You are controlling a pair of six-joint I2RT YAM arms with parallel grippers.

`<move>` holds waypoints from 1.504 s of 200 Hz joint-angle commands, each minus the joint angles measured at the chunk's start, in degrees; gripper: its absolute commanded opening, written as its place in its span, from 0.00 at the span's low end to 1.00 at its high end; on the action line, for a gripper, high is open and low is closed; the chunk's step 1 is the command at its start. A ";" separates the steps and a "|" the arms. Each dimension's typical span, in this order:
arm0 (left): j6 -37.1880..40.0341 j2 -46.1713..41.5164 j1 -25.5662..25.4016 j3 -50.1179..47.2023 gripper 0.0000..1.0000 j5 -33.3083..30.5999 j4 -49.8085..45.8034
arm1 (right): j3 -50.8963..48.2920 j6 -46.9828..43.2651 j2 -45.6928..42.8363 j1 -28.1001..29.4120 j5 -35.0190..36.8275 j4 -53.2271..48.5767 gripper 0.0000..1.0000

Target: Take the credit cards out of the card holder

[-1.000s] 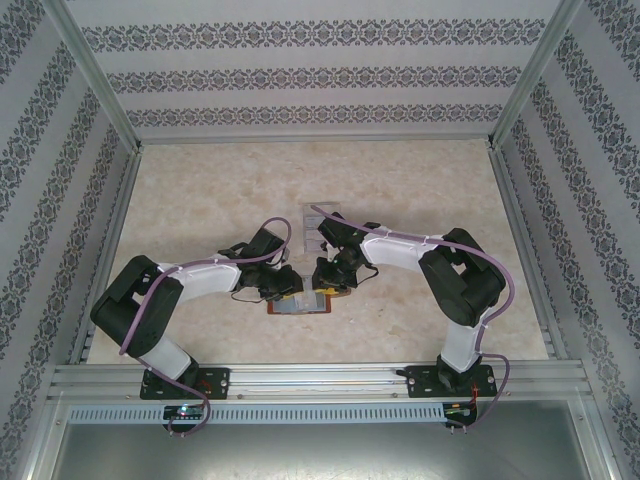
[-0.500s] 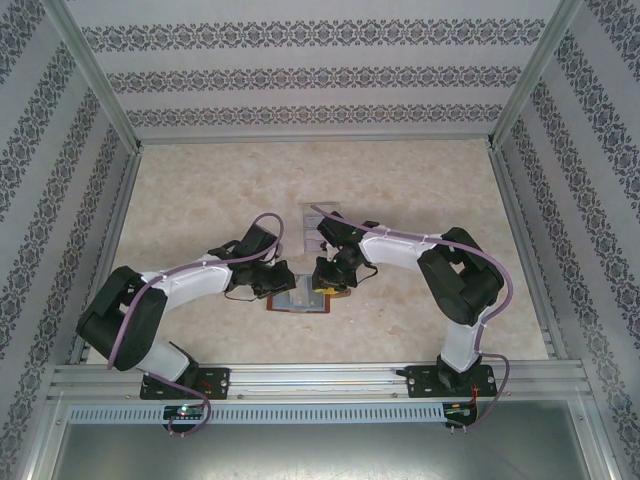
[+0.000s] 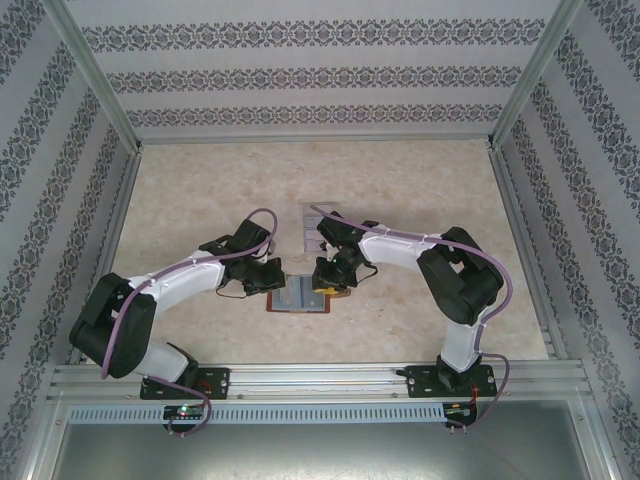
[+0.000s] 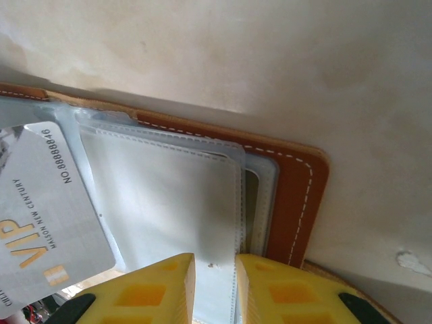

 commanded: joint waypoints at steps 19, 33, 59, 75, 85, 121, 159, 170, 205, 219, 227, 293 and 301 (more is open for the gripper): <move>7.39 -0.89 0.91 4.06 0.00 -0.96 -7.48 | 1.04 -1.69 1.13 0.36 2.70 -3.25 0.26; 9.19 -0.86 0.91 4.97 0.00 -1.00 -8.56 | 1.29 -1.78 0.70 0.25 2.73 -3.25 0.26; 13.22 -0.42 0.96 7.10 0.00 -0.78 -10.67 | 1.89 -2.02 -0.64 0.07 2.88 -3.47 0.26; 16.56 0.03 0.91 8.73 0.00 -0.33 -11.84 | 1.99 -2.22 -1.88 -0.28 3.04 -3.64 0.26; 19.21 0.14 0.91 9.27 0.00 2.05 -11.27 | 1.90 -2.31 -2.66 -0.56 3.28 -3.69 0.26; 28.41 0.70 0.92 10.57 0.00 6.39 -9.58 | 1.46 -2.64 -5.21 -1.99 3.70 -3.86 0.26; 41.00 4.17 0.95 15.95 0.00 6.12 -16.76 | 1.08 -3.77 -6.90 -4.13 4.48 -4.97 0.26; 44.58 5.44 0.90 17.90 0.00 4.98 -19.41 | 0.84 -4.13 -7.58 -5.09 4.58 -5.16 0.26; 56.37 7.42 0.87 23.33 0.00 2.61 -24.68 | -0.32 -5.96 -10.15 -8.22 5.99 -7.04 0.26; 60.46 7.62 0.86 25.33 0.00 3.46 -25.55 | -0.57 -7.29 -11.09 -9.35 7.94 -8.78 0.26; 62.70 7.85 0.82 26.63 0.00 4.08 -26.03 | -0.71 -7.90 -11.55 -10.01 8.80 -9.66 0.26; 79.23 11.83 0.60 37.37 0.00 5.28 -29.25 | -3.62 -8.94 -16.33 -13.93 9.58 -10.19 0.26; 81.15 12.37 0.60 38.58 0.00 5.27 -29.34 | -3.65 -8.94 -16.44 -14.20 9.56 -10.17 0.26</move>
